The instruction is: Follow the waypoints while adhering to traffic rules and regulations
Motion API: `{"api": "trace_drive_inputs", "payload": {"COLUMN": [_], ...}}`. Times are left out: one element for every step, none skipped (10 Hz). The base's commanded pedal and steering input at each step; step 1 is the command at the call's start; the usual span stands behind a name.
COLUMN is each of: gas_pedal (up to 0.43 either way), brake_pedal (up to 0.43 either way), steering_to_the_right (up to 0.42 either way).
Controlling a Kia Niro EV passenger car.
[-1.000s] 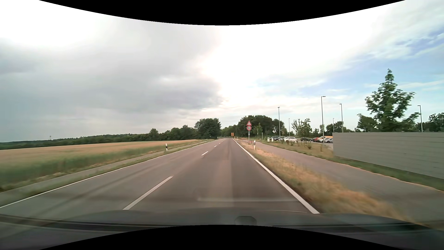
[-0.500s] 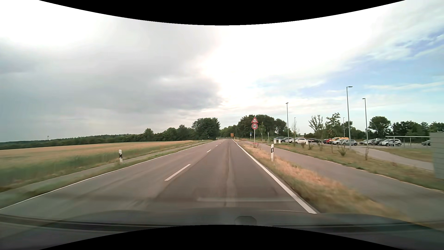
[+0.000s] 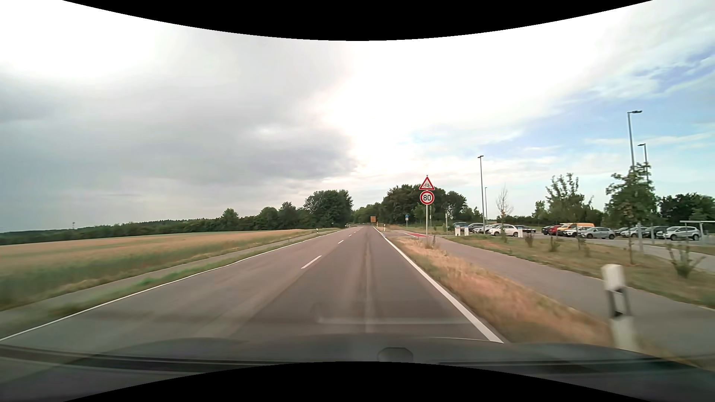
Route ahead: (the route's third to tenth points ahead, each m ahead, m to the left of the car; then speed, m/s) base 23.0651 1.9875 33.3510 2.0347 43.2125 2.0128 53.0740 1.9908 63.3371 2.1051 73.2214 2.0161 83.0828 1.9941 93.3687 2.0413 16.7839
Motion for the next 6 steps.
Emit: {"api": "trace_drive_inputs", "payload": {"gas_pedal": [0.157,0.169,0.169,0.169,0.169,0.169], "brake_pedal": [0.0,0.0,0.0,0.0,0.0,0.0], "steering_to_the_right": [0.0,-0.001,-0.002,-0.003,-0.004,-0.004]}}
